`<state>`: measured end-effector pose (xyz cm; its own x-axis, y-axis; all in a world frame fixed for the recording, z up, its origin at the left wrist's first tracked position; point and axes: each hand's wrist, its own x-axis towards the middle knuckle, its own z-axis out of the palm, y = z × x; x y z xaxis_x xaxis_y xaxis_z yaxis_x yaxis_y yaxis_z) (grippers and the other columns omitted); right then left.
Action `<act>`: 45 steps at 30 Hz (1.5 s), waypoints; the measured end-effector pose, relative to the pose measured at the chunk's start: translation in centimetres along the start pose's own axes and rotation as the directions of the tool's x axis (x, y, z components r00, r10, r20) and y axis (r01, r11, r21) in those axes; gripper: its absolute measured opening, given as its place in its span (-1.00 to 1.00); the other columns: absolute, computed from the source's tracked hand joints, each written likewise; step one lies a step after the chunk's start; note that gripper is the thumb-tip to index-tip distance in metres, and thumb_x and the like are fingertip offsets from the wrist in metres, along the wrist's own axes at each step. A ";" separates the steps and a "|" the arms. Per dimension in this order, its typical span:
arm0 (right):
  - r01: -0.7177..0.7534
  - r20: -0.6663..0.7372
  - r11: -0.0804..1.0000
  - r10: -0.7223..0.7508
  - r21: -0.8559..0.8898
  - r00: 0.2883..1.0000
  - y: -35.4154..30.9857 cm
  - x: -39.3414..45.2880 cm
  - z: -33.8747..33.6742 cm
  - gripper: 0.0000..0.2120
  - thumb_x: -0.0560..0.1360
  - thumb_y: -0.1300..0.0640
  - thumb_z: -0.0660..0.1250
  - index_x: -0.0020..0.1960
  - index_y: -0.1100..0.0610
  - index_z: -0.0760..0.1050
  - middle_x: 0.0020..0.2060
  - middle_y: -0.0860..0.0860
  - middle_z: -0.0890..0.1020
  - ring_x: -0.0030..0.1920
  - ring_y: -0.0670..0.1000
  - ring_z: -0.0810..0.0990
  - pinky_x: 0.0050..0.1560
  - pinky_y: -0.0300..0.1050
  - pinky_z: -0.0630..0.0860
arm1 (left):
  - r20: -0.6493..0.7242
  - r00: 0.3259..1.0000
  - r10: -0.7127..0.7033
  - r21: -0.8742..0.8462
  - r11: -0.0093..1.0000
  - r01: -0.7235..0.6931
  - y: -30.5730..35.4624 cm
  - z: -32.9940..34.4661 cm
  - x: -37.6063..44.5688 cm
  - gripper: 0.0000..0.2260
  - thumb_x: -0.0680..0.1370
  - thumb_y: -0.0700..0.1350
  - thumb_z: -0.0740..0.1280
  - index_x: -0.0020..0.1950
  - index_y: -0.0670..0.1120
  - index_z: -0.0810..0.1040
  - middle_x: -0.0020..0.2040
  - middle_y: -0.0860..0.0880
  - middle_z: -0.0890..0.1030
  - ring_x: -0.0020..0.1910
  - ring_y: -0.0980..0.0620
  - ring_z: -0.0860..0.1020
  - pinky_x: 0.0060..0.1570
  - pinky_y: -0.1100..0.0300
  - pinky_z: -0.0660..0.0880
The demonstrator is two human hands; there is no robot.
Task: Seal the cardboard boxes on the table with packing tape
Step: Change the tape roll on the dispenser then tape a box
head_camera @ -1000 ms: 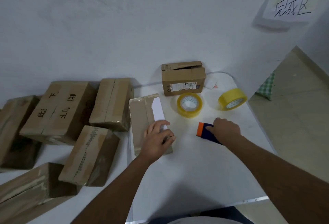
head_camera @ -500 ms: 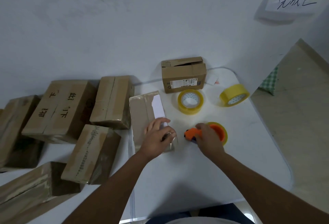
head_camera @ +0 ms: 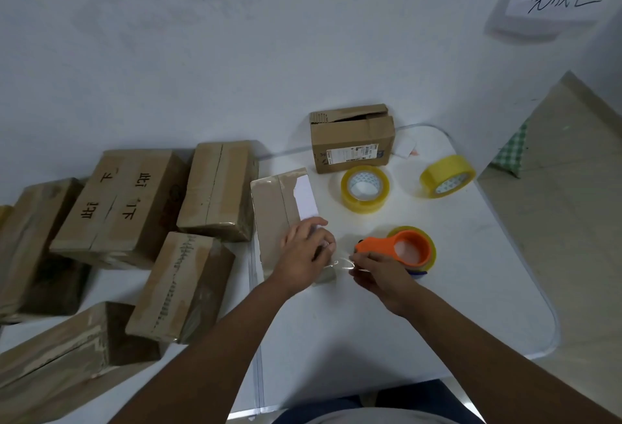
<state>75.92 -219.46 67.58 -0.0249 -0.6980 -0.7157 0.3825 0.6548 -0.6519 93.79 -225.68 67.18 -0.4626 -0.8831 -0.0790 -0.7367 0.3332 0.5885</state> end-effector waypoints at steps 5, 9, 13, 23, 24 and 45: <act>0.091 -0.083 0.990 -0.100 -0.107 0.992 0.5 -0.5 0.1 -0.90 0.58 0.18 0.32 -0.04 0.23 0.55 -0.23 0.08 0.61 -0.14 0.00 0.60 -0.06 -0.16 0.54 | -0.075 0.991 0.111 -0.087 0.989 -0.117 -0.5 -2.1 -0.2 -0.77 0.69 -0.04 0.17 0.32 -0.03 0.46 0.48 0.07 0.29 0.32 0.20 0.33 0.35 0.18 0.32; 0.159 -0.124 0.974 -0.180 -0.160 0.976 0.9 -0.8 0.3 -0.88 0.58 0.19 0.32 -0.07 0.22 0.56 -0.21 0.11 0.62 -0.13 0.01 0.60 -0.02 -0.11 0.53 | 0.025 0.981 0.191 0.151 0.970 -0.192 -2.7 -2.3 -2.5 -0.56 0.69 0.12 -0.01 0.53 0.05 0.32 0.60 0.12 0.15 0.58 0.18 0.03 0.54 0.09 -0.06; 0.230 -0.189 0.951 -0.269 -0.204 0.944 1.1 -0.7 0.5 -0.91 0.56 0.20 0.34 -0.09 0.20 0.57 -0.21 0.09 0.62 -0.13 0.01 0.58 -0.06 -0.13 0.50 | 0.132 0.982 0.134 0.374 0.911 -0.174 -4.1 -1.1 -3.6 -0.46 0.67 0.28 -0.12 0.62 0.15 -0.05 0.63 0.16 -0.13 0.59 0.13 -0.23 0.55 0.00 -0.25; 0.224 -0.147 0.948 -0.260 -0.227 0.954 0.8 0.5 0.0 -0.87 0.55 0.19 0.36 -0.02 0.27 0.59 -0.13 0.10 0.61 -0.05 0.03 0.55 -0.03 -0.12 0.50 | 0.079 0.976 0.203 0.642 0.738 -0.206 -3.7 0.2 -3.6 -0.33 0.60 0.26 0.17 0.58 -0.07 0.14 0.56 -0.15 0.27 0.52 -0.22 0.27 0.40 -0.24 0.32; 0.230 -0.135 0.946 -0.265 -0.226 0.955 0.8 0.6 0.0 -0.85 0.56 0.20 0.35 -0.01 0.30 0.58 -0.13 0.10 0.61 -0.06 0.02 0.55 -0.03 -0.13 0.49 | 0.075 0.979 0.187 0.643 0.741 -0.191 -3.2 0.1 -3.5 -0.30 0.56 0.32 0.20 0.55 -0.07 0.20 0.53 -0.15 0.31 0.49 -0.23 0.31 0.36 -0.25 0.35; 0.528 0.061 0.617 -0.615 -0.584 0.786 2.4 4.8 3.3 -0.88 0.61 0.22 0.25 -0.11 0.10 0.43 -0.13 0.00 0.46 -0.16 -0.12 0.47 -0.12 -0.31 0.41 | 0.052 0.983 0.176 0.607 0.776 -0.171 -3.5 0.0 -3.1 -0.38 0.63 0.33 0.00 0.57 -0.02 0.26 0.53 -0.09 0.33 0.48 -0.16 0.32 0.38 -0.20 0.31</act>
<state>79.77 -222.23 63.39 -0.1986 -0.9691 -0.1460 -0.3163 0.2043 -0.9264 97.81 -224.12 65.36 -0.6100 -0.7922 -0.0162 -0.7920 0.6102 -0.0184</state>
